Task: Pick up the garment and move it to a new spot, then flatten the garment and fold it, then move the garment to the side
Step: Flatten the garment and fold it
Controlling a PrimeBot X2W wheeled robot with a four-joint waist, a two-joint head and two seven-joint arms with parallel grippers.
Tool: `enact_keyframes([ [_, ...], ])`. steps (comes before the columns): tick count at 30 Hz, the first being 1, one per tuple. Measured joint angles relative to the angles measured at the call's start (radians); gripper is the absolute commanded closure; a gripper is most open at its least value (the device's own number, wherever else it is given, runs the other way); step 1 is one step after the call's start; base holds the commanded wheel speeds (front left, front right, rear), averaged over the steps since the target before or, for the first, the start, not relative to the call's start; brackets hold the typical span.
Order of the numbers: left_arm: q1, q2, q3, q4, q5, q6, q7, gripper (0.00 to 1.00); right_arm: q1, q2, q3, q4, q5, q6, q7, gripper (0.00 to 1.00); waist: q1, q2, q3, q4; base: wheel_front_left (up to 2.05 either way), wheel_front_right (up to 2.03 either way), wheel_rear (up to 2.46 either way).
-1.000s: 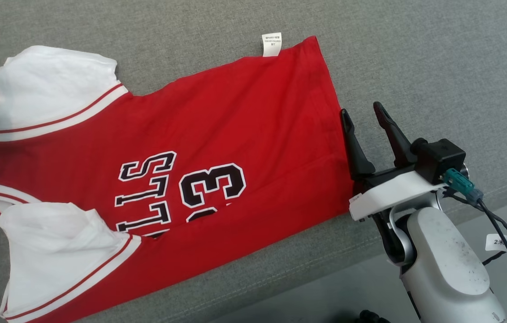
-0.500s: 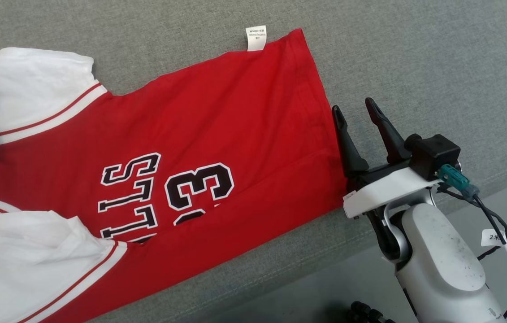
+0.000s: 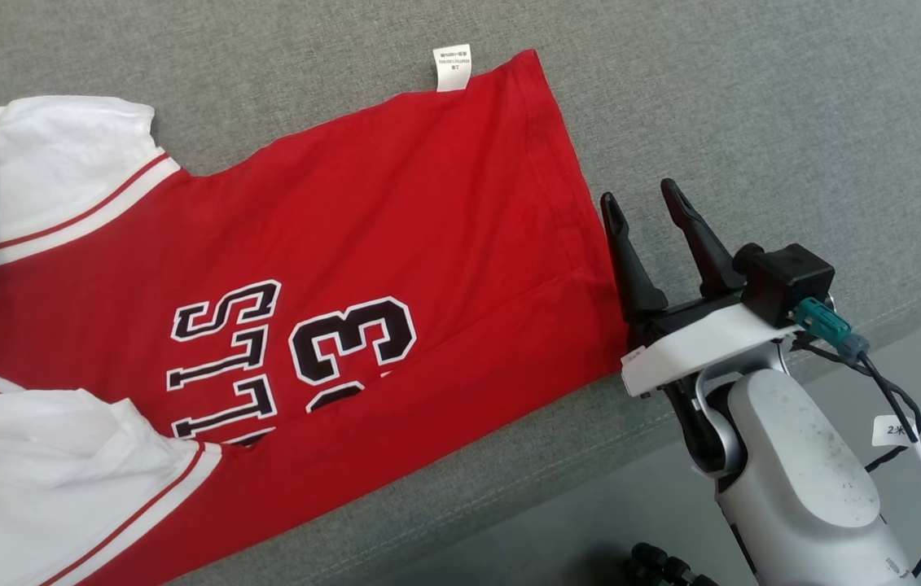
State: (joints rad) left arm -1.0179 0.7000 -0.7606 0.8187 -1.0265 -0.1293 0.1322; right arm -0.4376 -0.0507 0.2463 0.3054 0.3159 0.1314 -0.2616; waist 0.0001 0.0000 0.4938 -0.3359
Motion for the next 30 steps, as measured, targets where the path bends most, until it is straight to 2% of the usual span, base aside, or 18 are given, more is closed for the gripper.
enact_keyframes([
  [4, -0.016, 0.0, -0.02, 0.013, -0.015, 0.0, 0.009, 0.0, -0.002, 0.0, 0.003, 0.0, 0.001, 0.0, 0.0, 0.0, 0.0, 0.0, 0.004, -0.001, 0.0, 0.0, 0.0],
  [5, -0.02, 0.001, -0.023, 0.017, -0.021, 0.0, 0.009, 0.03, -0.003, 0.0, 0.004, 0.0, 0.001, 0.0, 0.0, 0.0, 0.0, 0.0, 0.005, -0.001, 0.0, 0.0, 0.0],
  [6, -0.022, 0.001, -0.027, 0.019, -0.022, 0.0, 0.009, 0.23, -0.004, 0.0, 0.005, 0.0, 0.001, 0.0, 0.0, 0.0, 0.0, 0.0, 0.006, -0.002, 0.0, 0.0, 0.0],
  [7, -0.024, 0.002, -0.03, 0.023, -0.028, 0.0, 0.009, 0.54, -0.005, 0.0, 0.007, 0.0, 0.001, 0.0, 0.0, 0.0, -0.0001, 0.0, 0.007, -0.003, 0.0, 0.0, 0.0],
  [8, -0.026, 0.003, -0.034, 0.024, -0.031, 0.0, 0.009, 0.66, -0.006, 0.0, 0.009, 0.0, 0.002, 0.0, 0.0, 0.0, -0.0001, 0.0, 0.008, -0.004, 0.0, 0.0, 0.0],
  [9, -0.029, 0.003, -0.04, 0.026, -0.034, 0.0, 0.009, 0.93, -0.008, 0.0, 0.012, 0.0, 0.004, 0.0, 0.0, 0.0, 0.0, 0.0, 0.009, -0.004, 0.0, 0.0, 0.0],
  [10, -0.03, 0.003, -0.045, 0.026, -0.036, -0.001, 0.008, 1.0, -0.01, 0.0, 0.015, 0.0, 0.006, 0.0, 0.0, 0.0, -0.0001, 0.0, 0.009, -0.005, 0.0, 0.0, 0.0],
  [18, -0.035, 0.002, -0.081, 0.02, -0.048, -0.002, -0.039, 1.0, -0.084, 0.0, 0.03, 0.025, 0.01, 0.0, 0.0, 0.0, -0.0001, 0.0, 0.001, 0.009, 0.0, 0.0, 0.0],
  [23, -0.04, 0.001, -0.105, 0.011, -0.061, -0.002, -0.064, 1.0, -0.195, 0.0, 0.06, 0.194, 0.034, 0.0, -0.001, 0.0, -0.0001, 0.0, -0.006, 0.024, 0.0, 0.0, 0.0],
  [30, -0.057, -0.004, -0.14, -0.007, -0.08, -0.002, -0.094, 1.0, -0.365, 0.001, 0.123, 0.386, 0.123, 0.0, -0.001, 0.0, -0.0001, 0.0, -0.008, 0.051, 0.0, 0.0, 0.0],
])
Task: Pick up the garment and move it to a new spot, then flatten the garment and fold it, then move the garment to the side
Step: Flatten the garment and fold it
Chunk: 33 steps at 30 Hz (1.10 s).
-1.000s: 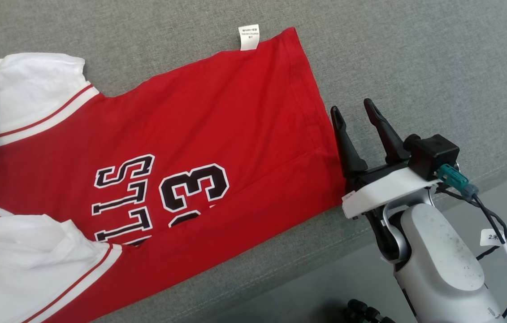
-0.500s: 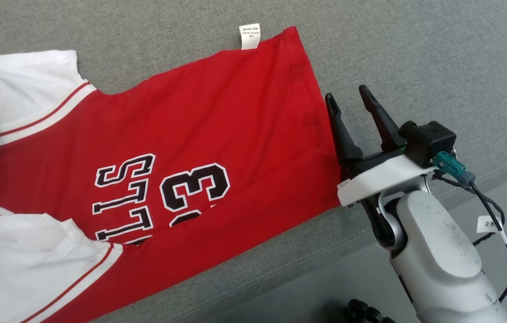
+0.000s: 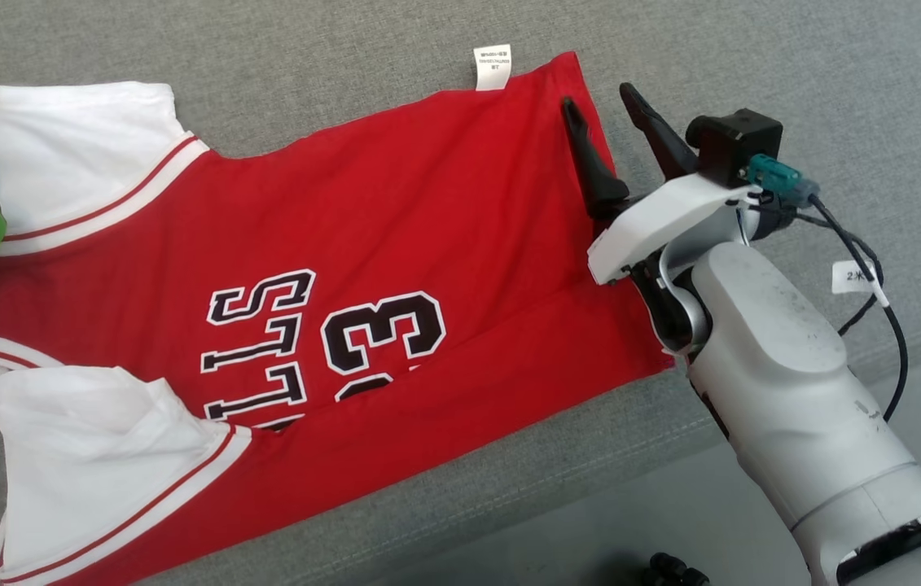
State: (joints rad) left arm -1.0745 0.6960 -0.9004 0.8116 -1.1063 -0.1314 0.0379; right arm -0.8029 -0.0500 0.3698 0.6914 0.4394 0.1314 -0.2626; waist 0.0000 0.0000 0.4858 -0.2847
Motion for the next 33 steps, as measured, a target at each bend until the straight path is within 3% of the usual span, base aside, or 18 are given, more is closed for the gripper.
enact_keyframes([
  [14, -0.042, -0.015, -0.069, -0.031, -0.03, 0.0, -0.049, 1.0, -0.225, 0.0, 0.044, 0.291, 0.065, 0.0, 0.0, 0.0, 0.0, 0.0, 0.018, 0.055, 0.0, 0.0, 0.0],
  [24, -0.067, -0.02, -0.111, -0.044, -0.048, 0.0, -0.075, 1.0, -0.284, 0.0, 0.067, 0.439, 0.082, 0.0, 0.0, 0.0, 0.0, 0.0, 0.031, 0.083, 0.0, 0.0, 0.0],
  [25, -0.067, -0.02, -0.111, -0.044, -0.048, 0.0, -0.075, 1.0, -0.284, 0.0, 0.067, 0.439, 0.082, 0.0, 0.0, 0.08, 0.0, 0.0, 0.031, 0.083, 0.0, 0.0, 0.0],
  [26, -0.069, -0.021, -0.116, -0.045, -0.052, 0.0, -0.076, 1.0, -0.29, 0.0, 0.068, 0.443, 0.09, 0.0, 0.0, 0.08, 0.0, 0.0, 0.032, 0.084, 0.0, 0.0, 0.0],
  [27, -0.07, -0.021, -0.121, -0.046, -0.055, 0.0, -0.079, 1.0, -0.295, 0.001, 0.071, 0.449, 0.092, 0.0, 0.0, 0.65, 0.0, 0.0, 0.033, 0.086, 0.0, 0.0, 0.0],
  [29, -0.071, -0.021, -0.13, -0.048, -0.063, 0.0, -0.084, 1.0, -0.298, 0.001, 0.071, 0.456, 0.095, 0.0, 0.0, 0.84, 0.0, 0.0, 0.035, 0.087, 0.0, 0.0, 0.0],
  [30, -0.074, -0.021, -0.133, -0.048, -0.066, 0.0, -0.085, 1.0, -0.301, 0.001, 0.07, 0.458, 0.095, 0.0, 0.0, 1.0, 0.0, 0.0, 0.035, 0.087, 0.0, 0.0, 0.0],
  [33, -0.079, -0.02, -0.142, -0.048, -0.074, 0.0, -0.094, 1.0, -0.309, 0.001, 0.058, 0.459, 0.086, 0.0, 0.0, 1.0, 0.0, 0.0, 0.035, 0.088, 0.0, 0.0, 0.0],
])
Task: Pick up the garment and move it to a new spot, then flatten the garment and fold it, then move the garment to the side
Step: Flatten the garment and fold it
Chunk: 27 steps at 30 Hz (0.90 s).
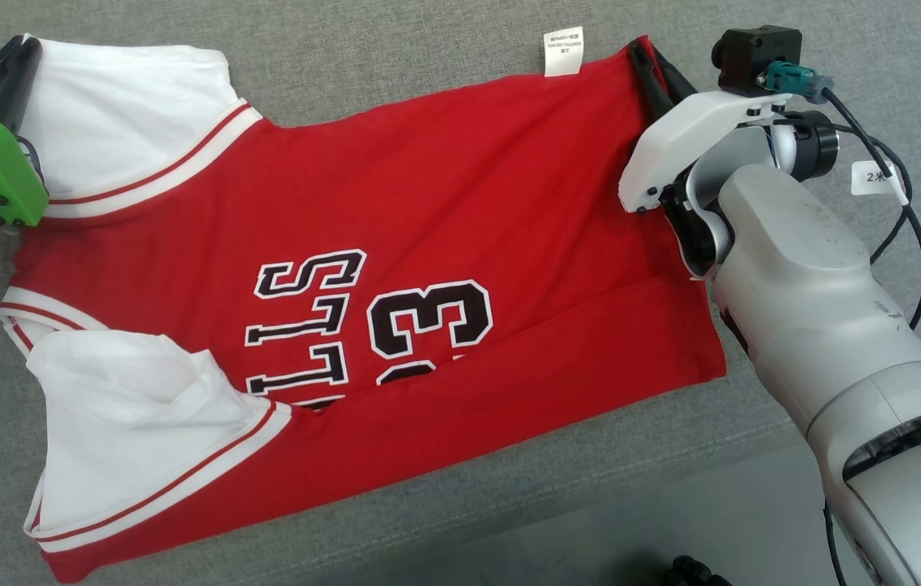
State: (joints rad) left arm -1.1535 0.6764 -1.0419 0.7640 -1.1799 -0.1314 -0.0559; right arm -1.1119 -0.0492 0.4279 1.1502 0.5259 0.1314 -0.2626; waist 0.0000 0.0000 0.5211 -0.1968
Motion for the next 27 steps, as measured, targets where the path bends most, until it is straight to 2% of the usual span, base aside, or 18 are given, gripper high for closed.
enact_keyframes([
  [11, 0.033, 0.03, -0.013, -0.039, -0.055, 0.0, -0.109, 1.0, 0.062, 0.0, -0.126, -0.065, -0.086, 0.0, 0.0, 1.0, 0.0, 0.0, -0.039, 0.025, 0.0, 0.0, 0.0],
  [19, 0.122, 0.042, -0.024, -0.146, -0.068, 0.0, -0.192, 1.0, 0.164, -0.027, -0.146, -0.158, -0.099, 0.0, 0.0, 1.0, 0.0, 0.0, -0.101, 0.06, 0.0, 0.0, 0.0],
  [23, 0.173, 0.058, 0.024, -0.225, -0.068, 0.0, -0.202, 1.0, 0.22, -0.052, -0.119, -0.217, -0.049, 0.0, 0.0, 1.0, 0.0, 0.0, -0.134, 0.076, 0.0, 0.0, 0.0],
  [27, 0.249, 0.069, 0.132, -0.324, -0.021, 0.0, -0.207, 1.0, 0.276, -0.1, -0.075, -0.266, 0.011, 0.0, 0.0, 1.0, 0.0, 0.0, -0.162, 0.095, 0.0, 0.0, 0.0],
])
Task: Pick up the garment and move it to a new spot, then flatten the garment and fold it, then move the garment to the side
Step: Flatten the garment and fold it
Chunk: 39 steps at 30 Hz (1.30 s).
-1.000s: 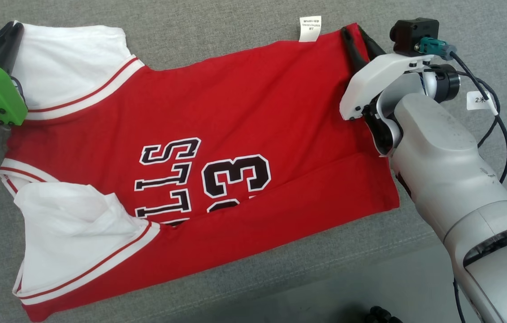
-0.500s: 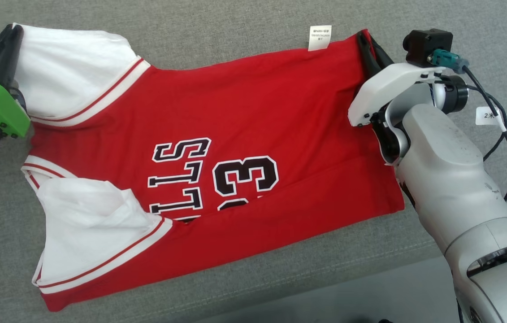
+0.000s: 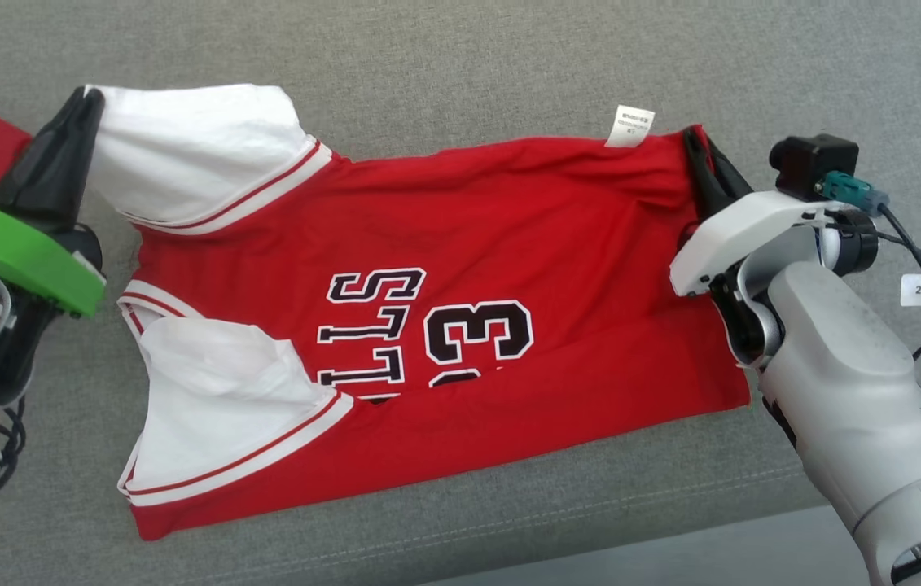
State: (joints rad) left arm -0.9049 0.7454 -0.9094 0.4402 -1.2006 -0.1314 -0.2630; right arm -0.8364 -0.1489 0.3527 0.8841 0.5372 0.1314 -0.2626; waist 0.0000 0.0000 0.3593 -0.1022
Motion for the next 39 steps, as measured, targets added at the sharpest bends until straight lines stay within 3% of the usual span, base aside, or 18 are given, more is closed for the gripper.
enact_keyframes([
  [8, 0.248, -0.014, 0.146, -0.158, 0.104, 0.0, -0.001, 1.0, 0.094, -0.092, 0.103, -0.057, 0.166, 0.0, 0.0, 1.0, 0.0, 0.0, -0.05, 0.034, 0.0, 0.0, 0.0],
  [19, 0.53, -0.099, 0.292, -0.263, 0.184, 0.0, -0.001, 1.0, 0.19, -0.188, 0.181, -0.123, 0.339, 0.0, 0.0, 1.0, -0.0001, 0.0, -0.103, 0.087, 0.0, 0.0, 0.0],
  [31, 0.635, -0.199, 0.32, -0.24, 0.251, 0.0, -0.001, 1.0, 0.349, -0.306, 0.229, -0.34, 0.47, 0.0, 0.0, 1.0, -0.0001, 0.0, -0.127, 0.145, 0.0, 0.0, 0.0],
  [39, 0.67, -0.257, 0.31, -0.182, 0.324, 0.0, -0.001, 1.0, 0.367, -0.345, 0.284, -0.333, 0.463, 0.0, 0.0, 1.0, -0.0001, 0.0, -0.139, 0.143, 0.0, 0.0, 0.0],
])
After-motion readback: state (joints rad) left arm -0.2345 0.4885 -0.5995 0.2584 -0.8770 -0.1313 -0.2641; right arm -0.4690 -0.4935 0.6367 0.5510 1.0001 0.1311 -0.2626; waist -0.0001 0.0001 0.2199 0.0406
